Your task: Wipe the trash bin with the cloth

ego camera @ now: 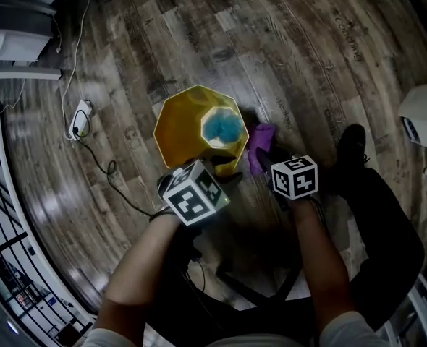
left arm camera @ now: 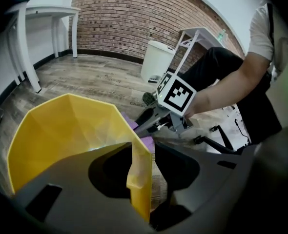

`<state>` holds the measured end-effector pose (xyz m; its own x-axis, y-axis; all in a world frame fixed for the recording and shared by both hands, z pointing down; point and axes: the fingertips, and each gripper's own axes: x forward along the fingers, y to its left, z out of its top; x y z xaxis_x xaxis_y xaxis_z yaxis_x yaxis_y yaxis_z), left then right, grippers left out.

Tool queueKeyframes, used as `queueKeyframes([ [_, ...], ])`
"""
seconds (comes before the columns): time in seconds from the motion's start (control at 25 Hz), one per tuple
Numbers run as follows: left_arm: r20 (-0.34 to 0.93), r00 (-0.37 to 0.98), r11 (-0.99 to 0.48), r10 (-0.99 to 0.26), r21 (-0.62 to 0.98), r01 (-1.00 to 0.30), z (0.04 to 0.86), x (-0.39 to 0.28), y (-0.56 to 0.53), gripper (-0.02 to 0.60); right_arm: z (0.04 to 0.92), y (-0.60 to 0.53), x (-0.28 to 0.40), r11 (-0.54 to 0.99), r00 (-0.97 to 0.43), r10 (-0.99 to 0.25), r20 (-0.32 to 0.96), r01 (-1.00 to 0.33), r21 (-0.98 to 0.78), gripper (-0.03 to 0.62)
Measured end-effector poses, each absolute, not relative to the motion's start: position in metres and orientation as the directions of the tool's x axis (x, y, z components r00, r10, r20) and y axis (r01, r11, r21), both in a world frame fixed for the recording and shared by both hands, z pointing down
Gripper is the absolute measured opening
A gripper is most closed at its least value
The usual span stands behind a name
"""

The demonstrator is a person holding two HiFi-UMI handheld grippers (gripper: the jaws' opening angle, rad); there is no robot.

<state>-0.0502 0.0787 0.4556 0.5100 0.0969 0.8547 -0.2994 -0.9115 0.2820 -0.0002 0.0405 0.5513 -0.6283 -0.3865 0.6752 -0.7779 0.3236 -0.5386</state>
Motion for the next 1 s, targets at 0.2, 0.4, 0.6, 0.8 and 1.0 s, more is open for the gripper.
queueKeyframes([
  [0.2, 0.895, 0.43, -0.951, 0.117, 0.225, -0.211, 0.457, -0.068, 0.089, 0.144, 0.513, 0.05, 0.003, 0.283, -0.668, -0.428, 0.608, -0.738, -0.612, 0.106],
  [0.4, 0.903, 0.41, -0.943, 0.124, 0.236, -0.235, 0.465, -0.069, 0.089, 0.144, 0.475, 0.056, -0.005, 0.266, -0.722, -0.448, 0.527, -0.671, -0.692, 0.106],
  [0.6, 0.909, 0.391, -0.931, 0.144, 0.258, -0.257, 0.473, -0.075, 0.093, 0.141, 0.434, 0.06, -0.006, 0.291, -0.73, -0.512, 0.453, -0.644, -0.708, 0.106],
  [0.8, 0.906, 0.396, -0.936, 0.153, 0.261, -0.235, 0.476, -0.072, 0.096, 0.121, 0.43, 0.059, -0.021, 0.319, -0.76, -0.502, 0.414, -0.608, -0.727, 0.106],
  [1.0, 0.905, 0.399, -0.95, 0.144, 0.24, -0.201, 0.474, -0.066, 0.092, 0.084, 0.454, 0.059, -0.025, 0.336, -0.758, -0.459, 0.463, -0.63, -0.7, 0.106],
])
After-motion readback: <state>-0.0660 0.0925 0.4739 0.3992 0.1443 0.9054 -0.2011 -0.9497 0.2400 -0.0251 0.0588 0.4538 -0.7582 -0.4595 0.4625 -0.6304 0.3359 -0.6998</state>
